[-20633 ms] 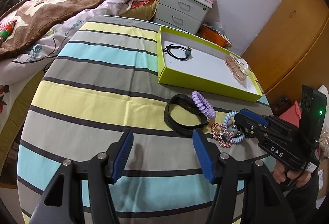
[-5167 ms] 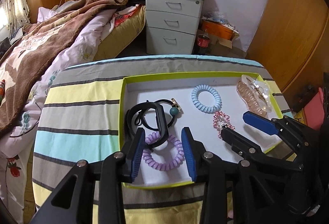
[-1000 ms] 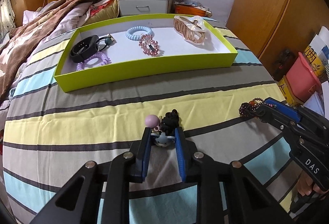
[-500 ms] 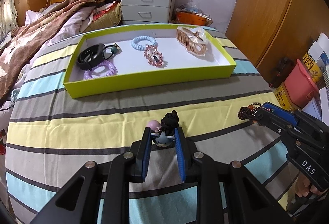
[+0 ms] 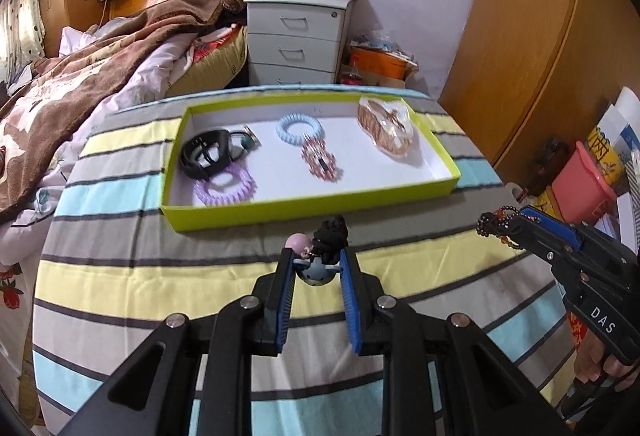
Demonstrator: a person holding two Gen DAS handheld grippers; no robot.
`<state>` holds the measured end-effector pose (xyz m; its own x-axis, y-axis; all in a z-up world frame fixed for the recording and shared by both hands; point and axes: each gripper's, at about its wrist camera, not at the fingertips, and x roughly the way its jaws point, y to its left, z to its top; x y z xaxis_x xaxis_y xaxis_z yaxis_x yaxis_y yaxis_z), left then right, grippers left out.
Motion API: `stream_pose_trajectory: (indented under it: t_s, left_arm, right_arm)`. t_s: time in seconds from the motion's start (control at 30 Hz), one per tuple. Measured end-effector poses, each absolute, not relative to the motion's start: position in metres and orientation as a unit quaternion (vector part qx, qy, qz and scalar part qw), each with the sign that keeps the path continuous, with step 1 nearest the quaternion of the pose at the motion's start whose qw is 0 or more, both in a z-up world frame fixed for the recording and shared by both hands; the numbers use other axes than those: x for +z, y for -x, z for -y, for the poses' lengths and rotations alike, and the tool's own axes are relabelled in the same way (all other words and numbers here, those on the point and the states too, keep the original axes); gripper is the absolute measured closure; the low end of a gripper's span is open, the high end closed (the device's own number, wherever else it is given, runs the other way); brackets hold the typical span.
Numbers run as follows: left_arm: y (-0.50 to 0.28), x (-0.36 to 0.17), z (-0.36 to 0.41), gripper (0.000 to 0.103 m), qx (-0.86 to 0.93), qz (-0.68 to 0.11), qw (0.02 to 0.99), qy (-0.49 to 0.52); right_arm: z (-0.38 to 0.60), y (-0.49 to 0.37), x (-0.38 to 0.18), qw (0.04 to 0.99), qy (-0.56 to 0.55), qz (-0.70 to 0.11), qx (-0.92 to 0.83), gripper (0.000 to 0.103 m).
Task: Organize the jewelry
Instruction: 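Carry the pink-ball hair tie in the left tool and bracelet in the right tool into the box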
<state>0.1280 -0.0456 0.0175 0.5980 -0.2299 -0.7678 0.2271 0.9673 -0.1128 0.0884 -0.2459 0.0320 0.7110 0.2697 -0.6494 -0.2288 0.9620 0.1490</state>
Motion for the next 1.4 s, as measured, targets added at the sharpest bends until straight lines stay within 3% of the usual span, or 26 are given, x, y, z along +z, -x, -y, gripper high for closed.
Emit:
stream_pose_trajectory:
  t_s: [0.6, 1.4]
  left_arm:
    - [-0.187, 0.037, 0.026, 0.079, -0.116, -0.413, 0.903, 0.017]
    - [-0.243, -0.008, 0.038, 0.079, -0.112, -0.463, 0.879, 0.017]
  right_arm:
    - [0.231, -0.146, 0.04, 0.926, -0.029, -0.35, 0.137, 0.081]
    - [0.21, -0.203, -0.01, 0.897, 0.012, -0.417, 0.144, 0.081]
